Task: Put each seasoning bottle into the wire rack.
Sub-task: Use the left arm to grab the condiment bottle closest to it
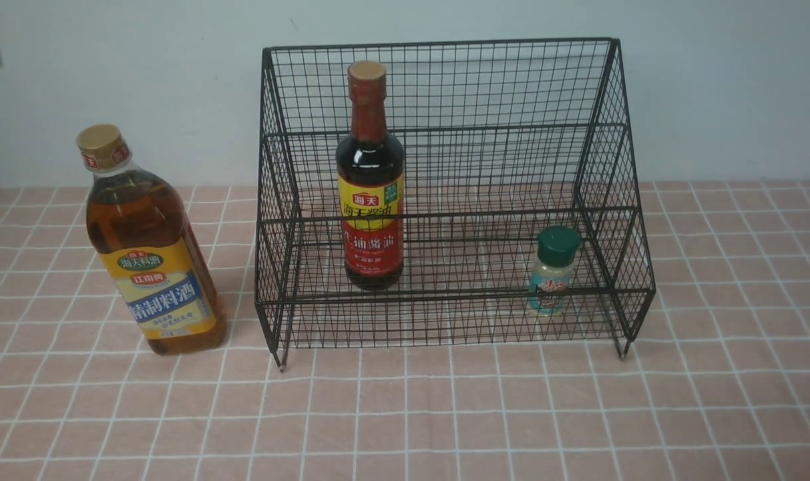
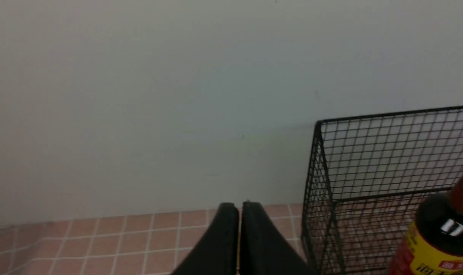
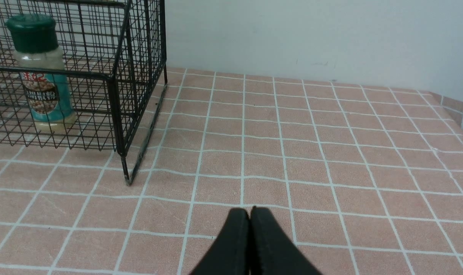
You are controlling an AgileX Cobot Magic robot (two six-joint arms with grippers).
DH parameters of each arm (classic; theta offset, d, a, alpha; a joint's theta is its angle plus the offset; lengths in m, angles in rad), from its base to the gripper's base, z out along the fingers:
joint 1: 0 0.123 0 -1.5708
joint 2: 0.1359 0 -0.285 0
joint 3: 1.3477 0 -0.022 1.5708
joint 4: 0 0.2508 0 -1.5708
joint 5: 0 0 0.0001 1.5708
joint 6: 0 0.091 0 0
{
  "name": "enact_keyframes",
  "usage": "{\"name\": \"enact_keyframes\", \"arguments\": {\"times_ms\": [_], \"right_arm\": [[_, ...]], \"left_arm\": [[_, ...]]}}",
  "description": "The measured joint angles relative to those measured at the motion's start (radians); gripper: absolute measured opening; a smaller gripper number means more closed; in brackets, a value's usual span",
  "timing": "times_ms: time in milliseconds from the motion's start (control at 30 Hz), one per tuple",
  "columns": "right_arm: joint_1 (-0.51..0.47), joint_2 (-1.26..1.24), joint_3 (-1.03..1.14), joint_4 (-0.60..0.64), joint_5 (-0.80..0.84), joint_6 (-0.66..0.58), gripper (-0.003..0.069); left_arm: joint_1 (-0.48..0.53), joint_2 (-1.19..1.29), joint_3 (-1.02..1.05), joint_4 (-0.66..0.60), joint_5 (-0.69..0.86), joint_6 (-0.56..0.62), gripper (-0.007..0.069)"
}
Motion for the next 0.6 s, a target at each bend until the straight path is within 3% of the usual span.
{"name": "enact_keyframes", "arguments": {"times_ms": [167, 367, 467, 600], "right_arm": [[0.000, 0.000, 0.000, 0.000, 0.000, 0.000, -0.0015], [0.000, 0.000, 0.000, 0.000, 0.000, 0.000, -0.0015], [0.000, 0.000, 0.000, 0.000, 0.000, 0.000, -0.0015], [0.000, 0.000, 0.000, 0.000, 0.000, 0.000, -0.0015]], "left_arm": [[-0.003, -0.006, 0.154, -0.068, -0.190, 0.004, -0.0007], [-0.003, 0.002, 0.336, -0.073, -0.523, 0.022, -0.0007], [-0.003, 0.030, 0.362, -0.054, -0.597, 0.047, 0.0004], [-0.003, 0.079, 0.366, -0.035, -0.644, 0.055, 0.0080]]}}
